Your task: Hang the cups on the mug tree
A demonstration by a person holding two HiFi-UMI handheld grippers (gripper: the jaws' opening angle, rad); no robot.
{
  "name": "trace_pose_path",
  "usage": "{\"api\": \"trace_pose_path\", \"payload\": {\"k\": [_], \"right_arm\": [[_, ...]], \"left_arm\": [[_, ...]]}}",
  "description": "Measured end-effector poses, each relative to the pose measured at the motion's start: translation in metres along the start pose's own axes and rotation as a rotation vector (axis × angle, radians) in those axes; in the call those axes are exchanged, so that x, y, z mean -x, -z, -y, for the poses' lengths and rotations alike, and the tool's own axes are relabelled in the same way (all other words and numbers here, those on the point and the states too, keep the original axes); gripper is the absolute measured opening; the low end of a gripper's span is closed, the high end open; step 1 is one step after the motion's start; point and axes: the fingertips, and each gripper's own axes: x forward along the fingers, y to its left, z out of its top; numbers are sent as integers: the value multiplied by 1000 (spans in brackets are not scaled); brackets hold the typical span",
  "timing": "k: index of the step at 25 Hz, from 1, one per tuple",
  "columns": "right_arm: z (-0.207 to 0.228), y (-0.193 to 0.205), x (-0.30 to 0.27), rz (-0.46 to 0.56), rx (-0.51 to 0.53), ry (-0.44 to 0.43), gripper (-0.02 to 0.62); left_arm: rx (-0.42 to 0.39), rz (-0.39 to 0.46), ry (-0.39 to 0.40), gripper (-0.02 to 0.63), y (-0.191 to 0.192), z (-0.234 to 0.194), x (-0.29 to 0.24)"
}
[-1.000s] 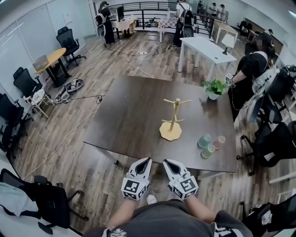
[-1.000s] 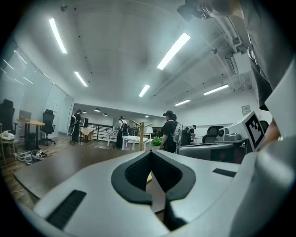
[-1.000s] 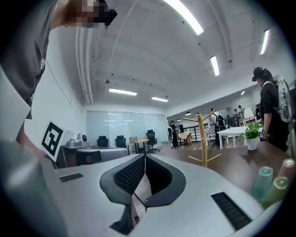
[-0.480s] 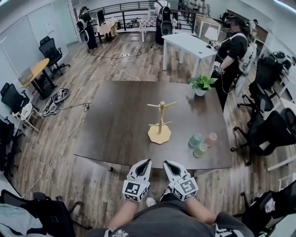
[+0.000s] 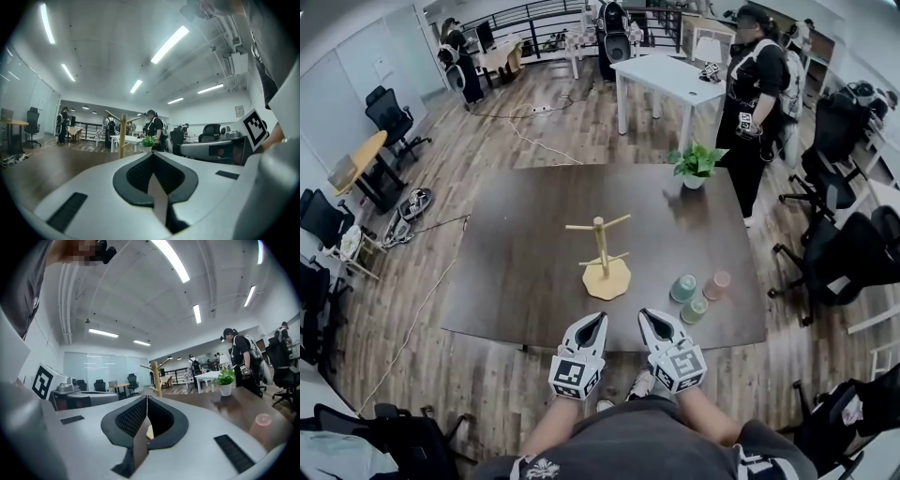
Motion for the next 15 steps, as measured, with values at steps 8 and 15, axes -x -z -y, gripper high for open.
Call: {"api": "trace_pose_path", "payload": {"k": [8, 15], "right_arm": [[61, -6, -11, 54, -57, 0, 26], [77, -4, -23, 28, -23, 5, 26]], "left_arm": [[-32, -27, -29, 5, 4, -15, -51], [-13, -43, -23, 5, 12, -19, -69]]}}
